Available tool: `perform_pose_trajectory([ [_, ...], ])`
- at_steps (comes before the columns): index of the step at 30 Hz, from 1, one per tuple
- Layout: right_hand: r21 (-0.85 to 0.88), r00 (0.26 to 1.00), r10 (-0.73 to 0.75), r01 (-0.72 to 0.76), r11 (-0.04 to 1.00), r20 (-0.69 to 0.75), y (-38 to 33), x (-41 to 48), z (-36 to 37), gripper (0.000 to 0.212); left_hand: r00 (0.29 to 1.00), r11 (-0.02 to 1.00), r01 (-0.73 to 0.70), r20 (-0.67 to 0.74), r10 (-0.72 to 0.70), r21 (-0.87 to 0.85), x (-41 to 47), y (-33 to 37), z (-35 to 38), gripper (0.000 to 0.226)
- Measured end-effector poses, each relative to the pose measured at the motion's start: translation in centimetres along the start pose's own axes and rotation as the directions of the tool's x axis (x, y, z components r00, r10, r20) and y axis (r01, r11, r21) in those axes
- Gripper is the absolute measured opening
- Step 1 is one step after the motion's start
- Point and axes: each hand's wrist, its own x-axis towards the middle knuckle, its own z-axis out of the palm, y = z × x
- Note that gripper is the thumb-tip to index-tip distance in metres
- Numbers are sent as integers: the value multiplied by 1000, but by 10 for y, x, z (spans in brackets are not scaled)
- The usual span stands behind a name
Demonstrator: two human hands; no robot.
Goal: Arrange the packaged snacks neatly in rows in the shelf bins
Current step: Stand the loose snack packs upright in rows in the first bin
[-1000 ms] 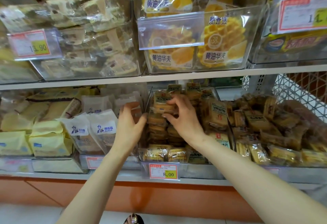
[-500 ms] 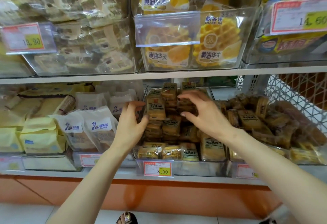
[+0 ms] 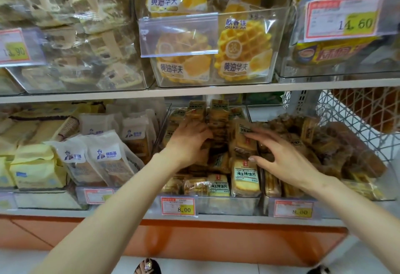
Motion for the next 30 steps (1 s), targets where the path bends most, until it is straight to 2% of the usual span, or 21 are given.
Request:
perform_pose_trajectory([
  [3, 16, 1000, -7, 7, 1000, 10, 3, 0, 0, 55, 980, 999, 1, 199, -11, 51, 3, -23, 1, 27],
  [5, 15, 1000, -5, 5, 1000, 28, 4, 0, 1, 55, 978, 1000, -13, 208, 15, -11, -1, -35, -2, 27],
  [10, 22, 999, -3, 2, 1000, 35, 4, 4, 2, 56, 992, 997, -72, 103, 69, 32, -3, -46, -2, 26],
  [12, 18, 999, 0, 0, 1000, 35, 3, 5, 2, 56, 983, 995, -91, 165, 81, 50, -3, -42, 4, 29],
  [15, 21, 999, -5, 5, 1000, 34, 2, 7, 3, 56, 960, 988, -95, 275, 59, 121, -4, -38, 11, 52],
  [18, 20, 999, -2, 1, 1000, 37, 2, 9, 3, 56, 983, 996, -70, 171, 60, 55, -6, -40, 9, 50],
  [21, 10, 999, -4, 4, 1000, 39, 3, 9, 3, 56, 1000, 996, 10, 28, -8, -91, -15, -36, 11, 45],
  [23, 9, 999, -6, 5, 1000, 39, 3, 9, 3, 56, 999, 990, -31, -27, 27, -135, -24, -32, 19, 48],
  [25, 5, 999, -10, 10, 1000, 36, 4, 9, 4, 56, 997, 995, -75, -40, 73, -60, -26, -31, 25, 55],
  [27, -1, 999, -12, 12, 1000, 33, 4, 10, 4, 56, 995, 996, -83, -51, 83, 14, -22, -30, 24, 52],
  [30, -9, 999, -17, 17, 1000, 31, 4, 10, 5, 56, 997, 990, -68, 29, 64, 122, -13, -29, 20, 47],
])
